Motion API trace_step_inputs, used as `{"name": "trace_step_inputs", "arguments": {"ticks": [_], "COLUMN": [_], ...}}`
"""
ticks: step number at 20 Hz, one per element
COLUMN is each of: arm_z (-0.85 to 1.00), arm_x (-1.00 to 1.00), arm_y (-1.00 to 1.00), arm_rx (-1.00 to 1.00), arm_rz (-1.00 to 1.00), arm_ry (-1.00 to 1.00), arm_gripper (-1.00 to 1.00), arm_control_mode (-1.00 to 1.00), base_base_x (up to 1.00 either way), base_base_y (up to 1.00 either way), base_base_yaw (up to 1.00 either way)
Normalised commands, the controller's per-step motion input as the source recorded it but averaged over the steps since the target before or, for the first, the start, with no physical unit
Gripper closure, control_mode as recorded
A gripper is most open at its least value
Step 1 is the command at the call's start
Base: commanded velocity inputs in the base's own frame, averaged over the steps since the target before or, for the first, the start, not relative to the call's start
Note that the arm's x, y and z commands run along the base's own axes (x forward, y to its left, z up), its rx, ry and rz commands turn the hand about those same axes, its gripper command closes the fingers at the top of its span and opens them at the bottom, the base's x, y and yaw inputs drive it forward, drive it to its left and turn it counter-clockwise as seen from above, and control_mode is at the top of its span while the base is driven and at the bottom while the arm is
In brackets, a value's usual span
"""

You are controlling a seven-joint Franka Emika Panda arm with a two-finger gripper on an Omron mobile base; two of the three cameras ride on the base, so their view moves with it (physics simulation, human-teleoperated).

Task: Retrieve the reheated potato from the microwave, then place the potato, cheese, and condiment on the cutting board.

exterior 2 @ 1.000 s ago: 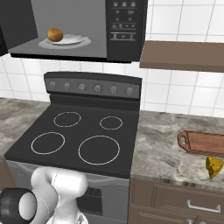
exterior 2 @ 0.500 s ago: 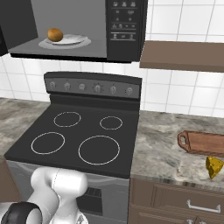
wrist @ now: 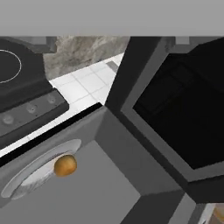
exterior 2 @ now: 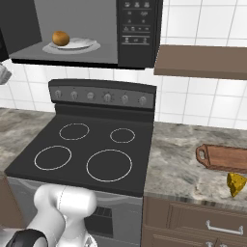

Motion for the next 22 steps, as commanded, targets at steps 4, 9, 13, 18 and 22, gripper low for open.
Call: {"name": "trace_step_inputs", "arguments": {"ticks": [4,9,13,18,22], "arm_z": [0.1,0.03,0.0,0.0,-0.08], "arm_x": [0.24,0.28,0.26,0.34,0.51], "arm_y": [-0.3,-0.35,-0.36,-0.27,-0.12], "arm_rx": [-0.4,-0.35,-0.31,-0.23,-0.16], "arm_rz": [-0.05,0.0,0.0,0.0,-0.02], "arm_ry": [-0.05,-0.01,-0.17,-0.17,-0.09], "arm_gripper": [-1.0,-1.0,-1.0,-1.0,-1.0], "arm_control_mode": [-1.0,-1.0,-1.0,-1.0,-1.0], "base_base_x": [0.0,0.0,0.0,0.0,0.0], "base_base_y": [0.0,0.0,0.0,0.0,0.0], "base_base_yaw": [0.0,0.0,0.0,0.0,0.0]}}
